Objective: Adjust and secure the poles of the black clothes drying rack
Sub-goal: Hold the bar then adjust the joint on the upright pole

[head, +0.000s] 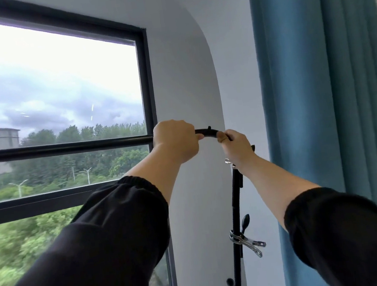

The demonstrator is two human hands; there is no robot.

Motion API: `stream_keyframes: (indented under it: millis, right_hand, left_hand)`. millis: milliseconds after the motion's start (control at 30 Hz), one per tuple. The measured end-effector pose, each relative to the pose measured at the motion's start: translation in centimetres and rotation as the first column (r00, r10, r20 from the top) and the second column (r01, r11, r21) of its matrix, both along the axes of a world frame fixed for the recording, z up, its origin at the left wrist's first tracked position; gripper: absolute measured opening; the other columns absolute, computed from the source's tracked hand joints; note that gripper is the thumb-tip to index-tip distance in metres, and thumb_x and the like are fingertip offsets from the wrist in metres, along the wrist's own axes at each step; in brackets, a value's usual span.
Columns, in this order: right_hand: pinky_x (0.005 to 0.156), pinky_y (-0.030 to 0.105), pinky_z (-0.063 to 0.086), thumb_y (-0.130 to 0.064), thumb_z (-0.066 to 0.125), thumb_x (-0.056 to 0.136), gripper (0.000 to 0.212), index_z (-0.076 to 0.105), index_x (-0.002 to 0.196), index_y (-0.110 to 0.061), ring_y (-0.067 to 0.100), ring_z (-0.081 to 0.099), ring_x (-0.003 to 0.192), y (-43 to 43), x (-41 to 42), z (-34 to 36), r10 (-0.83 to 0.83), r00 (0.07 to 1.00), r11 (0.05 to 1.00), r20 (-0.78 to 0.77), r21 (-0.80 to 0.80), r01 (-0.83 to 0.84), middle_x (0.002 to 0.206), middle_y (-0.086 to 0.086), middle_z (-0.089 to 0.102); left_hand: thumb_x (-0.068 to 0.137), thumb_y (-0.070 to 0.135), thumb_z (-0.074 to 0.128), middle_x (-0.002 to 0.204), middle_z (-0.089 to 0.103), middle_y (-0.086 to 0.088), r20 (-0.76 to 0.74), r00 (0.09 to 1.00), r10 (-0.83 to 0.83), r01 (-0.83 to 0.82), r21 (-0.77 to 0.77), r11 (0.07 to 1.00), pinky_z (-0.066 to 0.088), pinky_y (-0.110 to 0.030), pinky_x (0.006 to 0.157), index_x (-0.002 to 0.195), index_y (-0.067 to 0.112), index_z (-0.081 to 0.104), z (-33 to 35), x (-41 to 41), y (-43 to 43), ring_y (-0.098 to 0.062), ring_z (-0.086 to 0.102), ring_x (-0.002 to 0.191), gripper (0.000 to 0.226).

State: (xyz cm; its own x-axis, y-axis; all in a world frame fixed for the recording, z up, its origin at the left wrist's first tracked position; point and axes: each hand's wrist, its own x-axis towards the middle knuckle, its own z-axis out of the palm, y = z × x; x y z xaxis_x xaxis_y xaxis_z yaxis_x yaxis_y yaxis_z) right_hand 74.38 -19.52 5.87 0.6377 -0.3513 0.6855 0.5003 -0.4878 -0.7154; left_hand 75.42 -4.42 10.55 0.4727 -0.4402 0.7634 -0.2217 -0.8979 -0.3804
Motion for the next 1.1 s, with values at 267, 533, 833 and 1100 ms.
stream_keyframes:
  millis: [267,533,833,1100]
  right_hand:
    - [0.049,0.025,0.029,-0.03,0.047,0.097,0.028,0.051,0.072,-0.018,0.015,0.036,0.052,0.4,6.5,0.2,0.033,0.997,0.998,-0.072,0.061,-0.029,0.061,0.0,0.041]
    - [0.064,0.029,0.039,-0.021,0.042,0.096,0.023,0.051,0.114,-0.009,0.024,0.056,0.08,1.6,6.9,-2.9,-0.266,0.951,0.964,-0.158,-0.052,0.261,0.092,0.001,0.057]
    - [0.113,0.035,0.023,-0.019,0.045,0.094,0.06,0.021,0.148,-0.008,0.027,0.025,0.144,1.5,1.9,-11.5,-0.335,0.818,0.941,-0.468,-0.13,0.311,0.157,0.009,0.025]
    - [0.099,0.028,0.033,-0.019,0.057,0.09,0.074,0.012,0.149,-0.01,0.027,0.038,0.133,1.4,-1.0,-22.1,-0.282,0.697,0.925,-0.659,0.006,0.38,0.15,0.007,0.035]
  left_hand:
    - [0.097,0.044,0.033,0.074,0.049,-0.002,0.066,0.998,0.006,0.003,-0.131,0.991,0.033,-0.03,0.063,0.098,0.012,0.05,-1.5,5.8,0.9,-0.019,0.045,0.064,0.036]
    - [0.087,0.019,0.045,0.152,0.023,-0.015,0.114,0.979,-0.168,0.173,-0.034,0.984,0.009,-0.05,0.117,0.147,0.007,0.012,-5.6,7.3,2.6,-0.032,0.018,0.142,0.069]
    - [0.089,0.01,0.041,0.156,0.017,-0.01,-0.425,0.745,-0.515,0.398,-0.336,0.853,0.011,-0.041,0.12,0.146,0.005,0.015,-15.7,5.7,0.9,-0.025,0.009,0.146,0.063]
    - [0.094,0.013,0.042,0.155,0.024,-0.011,-0.866,0.259,-0.427,0.198,-0.385,0.901,0.029,-0.04,0.112,0.149,0.012,0.013,-29.5,7.0,1.9,-0.03,0.027,0.141,0.062]
